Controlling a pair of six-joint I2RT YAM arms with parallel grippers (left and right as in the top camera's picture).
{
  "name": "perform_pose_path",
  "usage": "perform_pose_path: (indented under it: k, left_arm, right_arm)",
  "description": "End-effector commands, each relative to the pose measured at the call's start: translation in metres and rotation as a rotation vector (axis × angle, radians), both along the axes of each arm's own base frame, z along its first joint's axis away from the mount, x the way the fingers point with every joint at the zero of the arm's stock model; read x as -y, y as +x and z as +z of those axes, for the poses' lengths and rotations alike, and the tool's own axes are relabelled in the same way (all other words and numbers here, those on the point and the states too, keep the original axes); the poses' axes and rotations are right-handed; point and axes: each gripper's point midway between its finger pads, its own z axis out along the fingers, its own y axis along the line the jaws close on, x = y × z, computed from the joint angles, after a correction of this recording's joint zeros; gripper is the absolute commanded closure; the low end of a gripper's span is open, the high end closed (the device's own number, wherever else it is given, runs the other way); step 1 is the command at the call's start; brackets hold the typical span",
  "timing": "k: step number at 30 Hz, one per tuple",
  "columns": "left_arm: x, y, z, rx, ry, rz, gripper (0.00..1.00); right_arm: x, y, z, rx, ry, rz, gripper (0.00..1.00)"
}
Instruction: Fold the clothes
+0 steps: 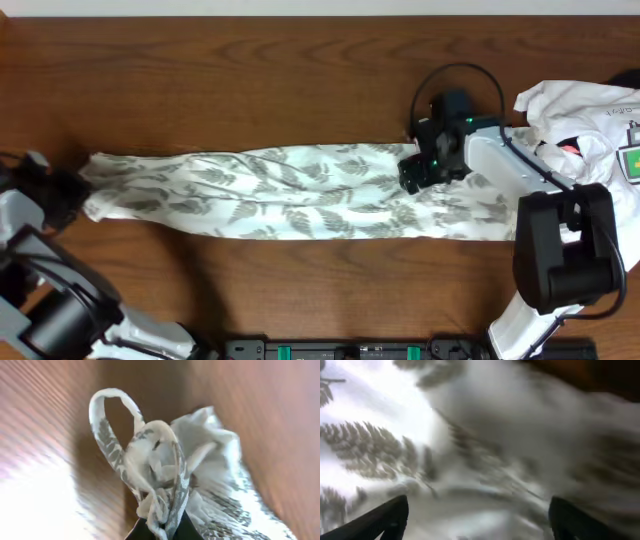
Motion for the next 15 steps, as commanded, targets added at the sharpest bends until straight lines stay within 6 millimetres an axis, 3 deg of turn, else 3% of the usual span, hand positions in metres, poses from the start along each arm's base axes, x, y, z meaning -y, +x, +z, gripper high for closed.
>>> perform_pose_path:
  k: [1,8,15]
  left_arm:
    - [-0.021,-0.007,0.023,-0.008,0.103,0.079,0.94]
    - [-0.052,-0.007,0.063,-0.004,0.220,0.148,0.94]
    - [-0.087,-0.009,0.113,0.010,0.324,0.221,0.94]
  right_arm:
    - [-0.011,0.024,0.055,0.134,0.046,0.005,0.12]
    - [-0.009,0.025,0.092,0.201,0.061,-0.008,0.12]
    - [0.002,0.023,0.100,0.194,0.072,-0.093,0.12]
